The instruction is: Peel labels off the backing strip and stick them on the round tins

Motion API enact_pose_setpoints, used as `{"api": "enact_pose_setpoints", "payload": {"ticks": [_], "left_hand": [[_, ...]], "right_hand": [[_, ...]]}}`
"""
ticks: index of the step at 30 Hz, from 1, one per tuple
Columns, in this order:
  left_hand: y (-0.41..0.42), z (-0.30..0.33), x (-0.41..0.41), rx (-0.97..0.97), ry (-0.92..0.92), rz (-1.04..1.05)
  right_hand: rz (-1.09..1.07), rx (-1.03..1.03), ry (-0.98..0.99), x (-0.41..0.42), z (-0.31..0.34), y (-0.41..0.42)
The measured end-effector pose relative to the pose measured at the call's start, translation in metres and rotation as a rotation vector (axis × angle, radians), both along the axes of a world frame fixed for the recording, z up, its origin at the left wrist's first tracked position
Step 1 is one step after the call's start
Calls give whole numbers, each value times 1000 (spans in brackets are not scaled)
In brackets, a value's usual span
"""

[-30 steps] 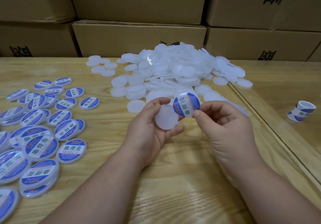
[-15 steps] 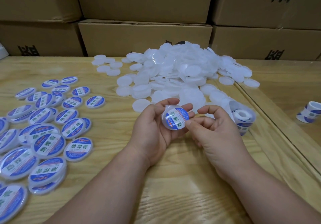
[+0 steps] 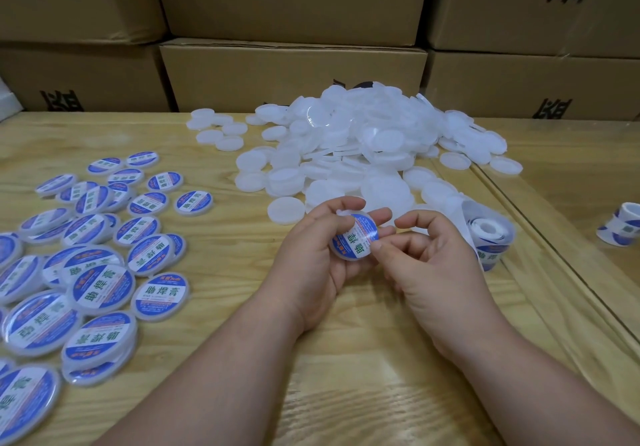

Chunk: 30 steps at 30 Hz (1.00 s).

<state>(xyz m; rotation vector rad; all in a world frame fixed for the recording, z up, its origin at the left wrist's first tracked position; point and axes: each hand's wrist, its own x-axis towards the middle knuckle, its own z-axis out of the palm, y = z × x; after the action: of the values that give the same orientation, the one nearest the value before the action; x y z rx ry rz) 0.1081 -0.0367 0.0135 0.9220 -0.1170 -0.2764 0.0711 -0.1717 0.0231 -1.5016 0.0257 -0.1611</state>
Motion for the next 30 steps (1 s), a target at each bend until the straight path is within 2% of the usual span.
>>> {"api": "enact_pose_setpoints", "payload": {"ticks": [16,22,30], "left_hand": [[0,-2,2,-18,1,6],[0,-8,3,4,-15,75],[0,-9,-2,115,-91,221]], "right_hand": [[-27,-43,-2,1,-4,-1],[-47,-79,-11,0,-3,-1],[-153,-192,-214,-8,1,-4]]}}
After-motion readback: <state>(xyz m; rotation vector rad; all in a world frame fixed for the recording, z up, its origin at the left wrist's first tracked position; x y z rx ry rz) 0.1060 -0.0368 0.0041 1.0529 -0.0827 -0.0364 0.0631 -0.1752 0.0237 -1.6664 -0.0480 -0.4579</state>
